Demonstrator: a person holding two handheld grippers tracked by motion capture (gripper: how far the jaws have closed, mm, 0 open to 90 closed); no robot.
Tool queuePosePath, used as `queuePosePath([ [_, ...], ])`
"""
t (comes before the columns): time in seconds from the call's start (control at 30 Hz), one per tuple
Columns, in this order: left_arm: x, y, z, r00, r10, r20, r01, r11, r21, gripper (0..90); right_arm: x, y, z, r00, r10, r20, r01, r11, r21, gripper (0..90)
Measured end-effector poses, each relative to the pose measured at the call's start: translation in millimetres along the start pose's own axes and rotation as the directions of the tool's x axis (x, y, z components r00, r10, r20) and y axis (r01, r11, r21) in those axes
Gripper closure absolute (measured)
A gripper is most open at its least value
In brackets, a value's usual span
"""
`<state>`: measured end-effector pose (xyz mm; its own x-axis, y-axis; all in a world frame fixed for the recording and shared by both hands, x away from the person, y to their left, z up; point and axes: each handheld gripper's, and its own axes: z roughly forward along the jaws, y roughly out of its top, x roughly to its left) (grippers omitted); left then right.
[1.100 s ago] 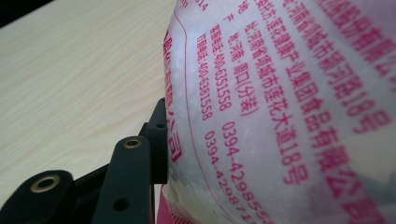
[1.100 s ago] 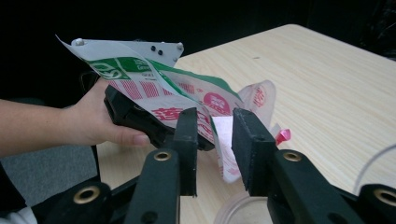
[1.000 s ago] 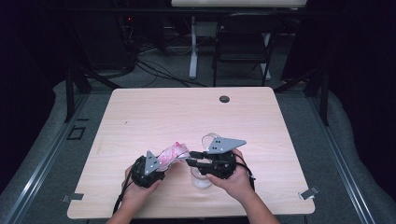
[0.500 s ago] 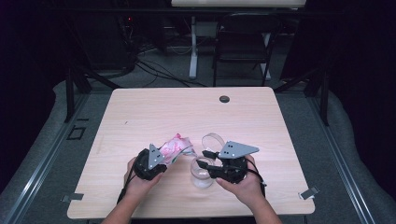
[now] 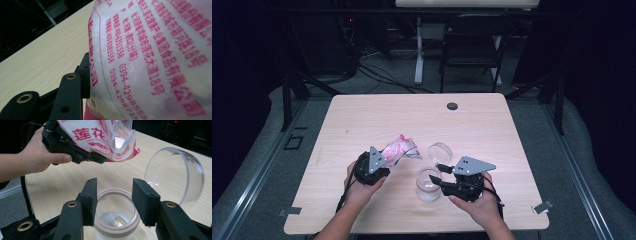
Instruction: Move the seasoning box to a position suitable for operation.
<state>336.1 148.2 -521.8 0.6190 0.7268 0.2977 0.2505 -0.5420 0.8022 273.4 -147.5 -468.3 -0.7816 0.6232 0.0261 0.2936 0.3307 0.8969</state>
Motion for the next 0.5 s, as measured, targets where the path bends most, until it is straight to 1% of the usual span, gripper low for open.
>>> queuePosePath([
  [0.03, -0.1, 2.0, 0.1, 1.0, 0.004, 0.0, -0.004, 1.0, 0.0, 57.4, -0.3, 0.1, -1.8, 1.0, 0.0, 0.006, 0.0, 1.0, -0.002, 55.3],
  [0.1, 0.6, 8.0, -0.4, 0.9996, 0.027, 0.002, -0.027, 0.9996, -0.002, 57.4, -0.7, 0.5, -4.0, 1.0, 0.004, 0.005, -0.004, 1.0, -0.007, 54.6],
  [0.17, 1.4, 14.4, -1.0, 0.9978, 0.066, -0.005, -0.066, 0.9978, 0.006, 57.4, -1.7, 1.1, -6.2, 0.9999, 0.0, 0.011, 0.001, 1.0, -0.007, 54.5],
  [0.23, 1.5, 19.6, -1.0, 0.9945, 0.103, -0.019, -0.103, 0.9945, 0.017, 57.4, -2.8, 1.7, -8.1, 0.9999, 0.004, 0.014, -0.003, 1.0, -0.012, 54.3],
  [0.3, 0.9, 24.0, -0.6, 0.9887, 0.146, -0.033, -0.145, 0.9889, 0.032, 57.4, -3.3, 2.4, -9.3, 0.9998, 0.009, 0.015, -0.009, 1.0, -0.022, 54.2],
  [0.37, -0.2, 27.0, 1.2, 0.9829, 0.179, -0.045, -0.177, 0.9835, 0.037, 57.5, -3.8, 2.9, -9.8, 0.9999, 0.01, 0.013, -0.01, 1.0, -0.029, 54.1],
  [0.43, -2.0, 29.1, 3.4, 0.9792, 0.196, -0.052, -0.194, 0.9802, 0.038, 57.4, -4.7, 3.2, -9.5, 0.9999, 0.009, 0.013, -0.008, 1.0, -0.027, 53.8],
  [0.5, -3.8, 31.5, 5.0, 0.9739, 0.219, -0.061, -0.216, 0.9754, 0.042, 57.5, -5.5, 3.0, -8.2, 0.9999, 0.009, 0.012, -0.008, 1.0, -0.03, 53.1],
])
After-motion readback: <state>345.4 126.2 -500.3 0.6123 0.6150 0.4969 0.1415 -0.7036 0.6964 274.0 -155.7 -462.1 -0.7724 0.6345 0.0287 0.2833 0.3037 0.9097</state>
